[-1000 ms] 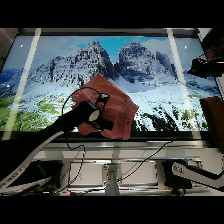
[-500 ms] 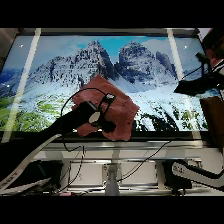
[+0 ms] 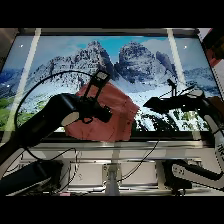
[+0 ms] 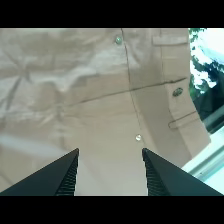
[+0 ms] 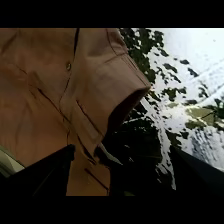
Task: Fold the clothes and pants, and hang the long-sleeved shirts on hangers.
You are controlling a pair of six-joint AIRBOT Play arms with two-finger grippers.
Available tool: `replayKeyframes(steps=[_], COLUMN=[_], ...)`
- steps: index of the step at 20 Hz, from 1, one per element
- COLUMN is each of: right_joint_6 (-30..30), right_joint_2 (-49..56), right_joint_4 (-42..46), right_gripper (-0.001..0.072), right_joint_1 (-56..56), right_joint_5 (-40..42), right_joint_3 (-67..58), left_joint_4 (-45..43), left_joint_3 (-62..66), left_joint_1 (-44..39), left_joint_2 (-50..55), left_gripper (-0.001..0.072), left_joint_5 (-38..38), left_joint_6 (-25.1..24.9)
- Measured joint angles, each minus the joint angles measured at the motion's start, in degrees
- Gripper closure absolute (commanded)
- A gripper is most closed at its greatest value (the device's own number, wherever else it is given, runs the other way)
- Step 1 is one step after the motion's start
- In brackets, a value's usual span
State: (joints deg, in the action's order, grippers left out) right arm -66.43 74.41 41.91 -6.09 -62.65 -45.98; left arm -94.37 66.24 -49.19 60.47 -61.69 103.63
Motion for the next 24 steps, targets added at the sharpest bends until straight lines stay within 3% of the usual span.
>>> replayKeyframes(steps=[5, 11, 14, 17, 18, 24], right_joint_6=[-5.51, -8.31, -6.73, -3.19, -1.68, 6.47], right_joint_2=[3.56, 9.07, 10.38, 11.02, 11.10, 11.08], right_joint_4=[-1.97, -7.34, -10.34, -13.07, -14.62, -18.21], right_gripper=[0.0112, 0.0186, 0.0363, 0.0637, 0.0694, 0.0694], right_joint_1=[7.56, 9.40, 9.57, 9.64, 9.64, 9.64], right_joint_5=[10.08, 14.38, 17.09, 20.39, 21.27, 22.60], right_joint_3=[2.32, 2.71, 2.73, 2.80, 2.78, 0.52], left_joint_4=[-2.32, -3.61, -4.24, -5.11, -5.64, -10.64], left_joint_3=[0.07, 0.09, 0.09, 0.07, 0.09, -0.48], left_joint_1=[0.00, 0.00, 0.00, 0.00, 0.00, 4.46], left_joint_2=[-1.38, -1.66, -1.68, -1.68, -1.68, -1.40], left_gripper=[0.0224, 0.0224, 0.0224, 0.0224, 0.0225, 0.0225], left_joint_5=[0.07, 0.13, 0.13, 0.57, 0.96, 3.21], left_joint_6=[0.02, 0.04, 0.04, 0.07, 0.07, 6.95])
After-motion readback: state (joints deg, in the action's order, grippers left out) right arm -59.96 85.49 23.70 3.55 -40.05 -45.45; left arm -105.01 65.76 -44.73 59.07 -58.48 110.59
